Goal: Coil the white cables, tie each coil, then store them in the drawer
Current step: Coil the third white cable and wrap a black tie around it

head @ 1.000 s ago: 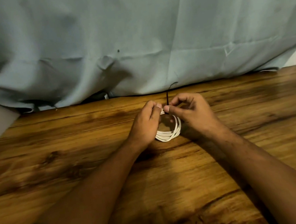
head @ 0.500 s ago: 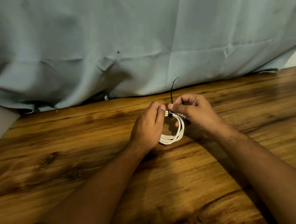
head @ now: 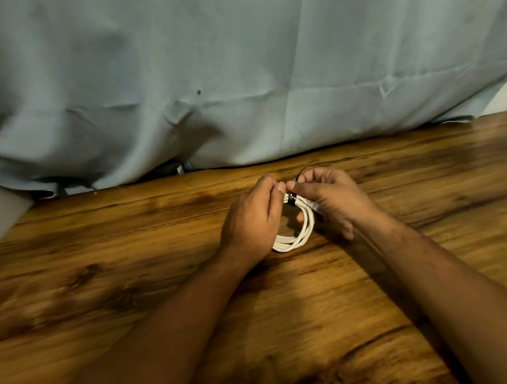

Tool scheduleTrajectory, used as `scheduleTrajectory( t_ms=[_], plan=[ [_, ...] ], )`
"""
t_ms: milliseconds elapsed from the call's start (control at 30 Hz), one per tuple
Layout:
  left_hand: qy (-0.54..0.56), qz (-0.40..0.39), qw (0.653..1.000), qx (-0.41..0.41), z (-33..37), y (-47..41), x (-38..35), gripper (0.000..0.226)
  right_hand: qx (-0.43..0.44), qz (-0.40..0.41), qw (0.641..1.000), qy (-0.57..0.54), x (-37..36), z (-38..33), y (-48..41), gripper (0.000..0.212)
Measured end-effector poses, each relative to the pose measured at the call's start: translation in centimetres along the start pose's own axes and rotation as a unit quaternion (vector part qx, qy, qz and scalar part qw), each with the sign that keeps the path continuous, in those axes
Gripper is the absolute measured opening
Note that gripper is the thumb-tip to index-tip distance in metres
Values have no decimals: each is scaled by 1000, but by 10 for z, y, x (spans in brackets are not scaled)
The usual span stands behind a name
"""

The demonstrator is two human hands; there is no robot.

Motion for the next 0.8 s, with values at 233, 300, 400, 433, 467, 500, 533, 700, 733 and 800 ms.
scheduleTrajectory(
  t_ms=[233, 300, 400, 433, 467, 500, 533, 700, 733, 800],
  plan=[
    [-10, 3, 1000, -3, 0, 0, 0, 18, -6, -21, 1000, 8, 3, -1, -2, 16],
    [-8, 2, 1000, 2, 0, 0, 0, 20, -6, -36, 999, 26, 5, 0, -2, 14],
    [8, -1, 1000, 17, -2, -1, -1, 27, -1, -51, 997, 59, 3, -3, 1, 22],
    [17, -2, 1000, 23, -3, -1, -1, 29, 3, -50, 996, 75, 5, -2, 0, 26],
    [26, -4, 999, 29, -4, -1, -1, 30, 2, -49, 995, 91, 4, -3, 1, 29],
    [36, -6, 999, 37, -5, -1, -1, 29, 1, -58, 993, 103, 6, -3, 0, 31],
    [48, -8, 998, 48, -7, -2, -1, 27, -8, -76, 991, 107, 5, -4, 2, 33],
    [97, -21, 990, 101, -14, -5, -1, 25, -33, -154, 984, 89, 4, -1, 4, 11],
    [102, -25, 989, 103, -14, -5, -2, 25, -27, -153, 983, 97, 2, -1, 6, 19],
    [115, -29, 987, 108, -14, -4, -3, 26, -17, -146, 984, 101, 0, 3, 6, 28]
  ],
)
Point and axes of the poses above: each hand's wrist, its own y-axis away from the middle knuckle, its own x-axis out of the back of the hand, z = x × y, the point moved 1 cm from there along -y, towards the middle knuckle, and after that the axes turned 1 degree about y, right-handed, at the moved point
